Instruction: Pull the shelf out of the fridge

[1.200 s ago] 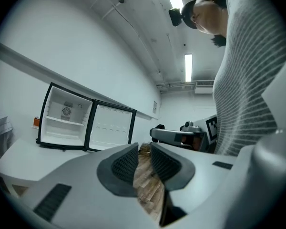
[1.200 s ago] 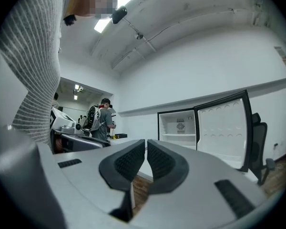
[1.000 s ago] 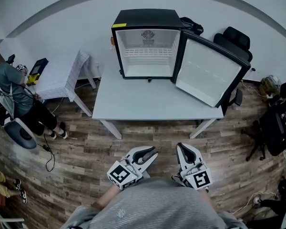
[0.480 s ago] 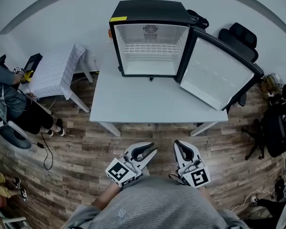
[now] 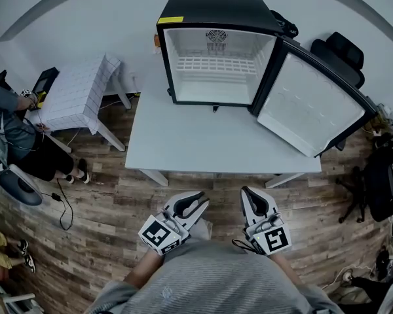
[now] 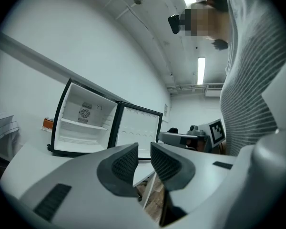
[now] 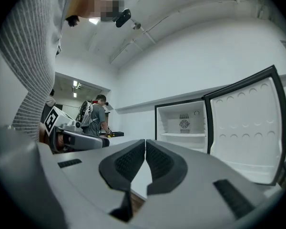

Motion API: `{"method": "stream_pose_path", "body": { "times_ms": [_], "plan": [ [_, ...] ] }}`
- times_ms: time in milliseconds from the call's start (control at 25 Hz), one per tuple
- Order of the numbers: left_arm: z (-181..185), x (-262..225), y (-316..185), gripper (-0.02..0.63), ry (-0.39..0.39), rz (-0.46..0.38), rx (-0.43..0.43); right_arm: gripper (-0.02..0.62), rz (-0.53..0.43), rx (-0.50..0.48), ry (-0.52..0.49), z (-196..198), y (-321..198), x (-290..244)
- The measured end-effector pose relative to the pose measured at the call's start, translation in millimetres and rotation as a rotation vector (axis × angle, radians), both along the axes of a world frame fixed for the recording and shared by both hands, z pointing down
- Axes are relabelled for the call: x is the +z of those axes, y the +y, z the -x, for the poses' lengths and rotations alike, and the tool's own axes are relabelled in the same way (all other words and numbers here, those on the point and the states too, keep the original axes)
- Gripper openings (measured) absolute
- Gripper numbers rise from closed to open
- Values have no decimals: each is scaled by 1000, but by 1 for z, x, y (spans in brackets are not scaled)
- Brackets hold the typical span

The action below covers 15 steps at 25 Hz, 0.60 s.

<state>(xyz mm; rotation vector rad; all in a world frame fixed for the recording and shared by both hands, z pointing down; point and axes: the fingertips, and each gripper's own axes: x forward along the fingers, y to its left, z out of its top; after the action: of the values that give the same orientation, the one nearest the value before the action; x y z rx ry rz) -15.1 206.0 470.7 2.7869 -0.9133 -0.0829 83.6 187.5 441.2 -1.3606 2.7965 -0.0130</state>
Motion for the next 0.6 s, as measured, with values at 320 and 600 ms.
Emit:
{"method": "stream_pose_path", "body": {
  "times_ms": [320,600],
  "plan": [
    [10,-4,-50,87,-14,2,25,14,2,23,-9,9,-48,-10],
    [23,-39,-107,87,-7,-30,61,14,-95,66,-91,17,-101,-51]
  ]
}}
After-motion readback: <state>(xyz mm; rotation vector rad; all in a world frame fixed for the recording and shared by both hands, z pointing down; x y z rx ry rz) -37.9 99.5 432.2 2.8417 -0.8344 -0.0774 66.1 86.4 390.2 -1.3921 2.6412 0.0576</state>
